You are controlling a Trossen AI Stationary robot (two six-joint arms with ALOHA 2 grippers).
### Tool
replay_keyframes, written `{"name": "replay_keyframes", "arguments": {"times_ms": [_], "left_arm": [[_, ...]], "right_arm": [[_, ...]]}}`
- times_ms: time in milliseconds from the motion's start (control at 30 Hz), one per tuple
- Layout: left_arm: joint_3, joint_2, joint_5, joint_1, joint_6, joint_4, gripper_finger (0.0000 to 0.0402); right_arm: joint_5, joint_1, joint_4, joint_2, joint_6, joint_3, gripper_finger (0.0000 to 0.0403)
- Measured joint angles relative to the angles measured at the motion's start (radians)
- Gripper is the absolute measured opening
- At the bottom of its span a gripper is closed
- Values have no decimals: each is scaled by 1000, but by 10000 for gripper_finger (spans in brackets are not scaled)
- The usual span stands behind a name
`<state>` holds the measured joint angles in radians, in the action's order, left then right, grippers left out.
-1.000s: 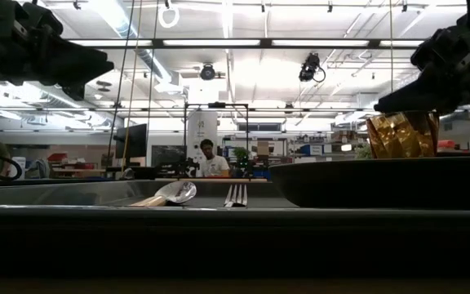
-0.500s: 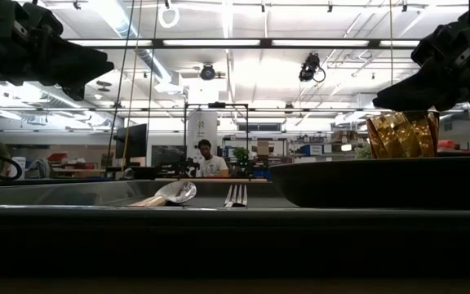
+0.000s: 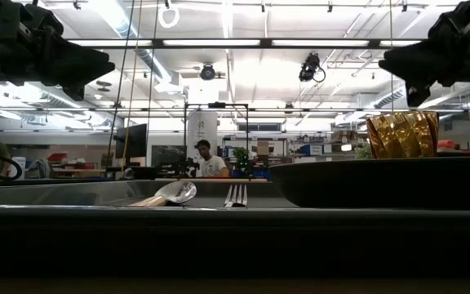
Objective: Pick and place plate/cup/fork/spoon on tray
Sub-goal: Return to Home Position
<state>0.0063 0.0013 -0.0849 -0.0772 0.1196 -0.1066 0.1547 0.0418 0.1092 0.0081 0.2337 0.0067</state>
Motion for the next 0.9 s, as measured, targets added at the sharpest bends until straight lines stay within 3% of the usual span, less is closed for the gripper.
{"name": "replay_keyframes", "arguments": {"times_ms": [900], "left_arm": [[0,0,0,-6,0,0,128]], "right_arm": [[0,2,25,-4,0,0,88]]}}
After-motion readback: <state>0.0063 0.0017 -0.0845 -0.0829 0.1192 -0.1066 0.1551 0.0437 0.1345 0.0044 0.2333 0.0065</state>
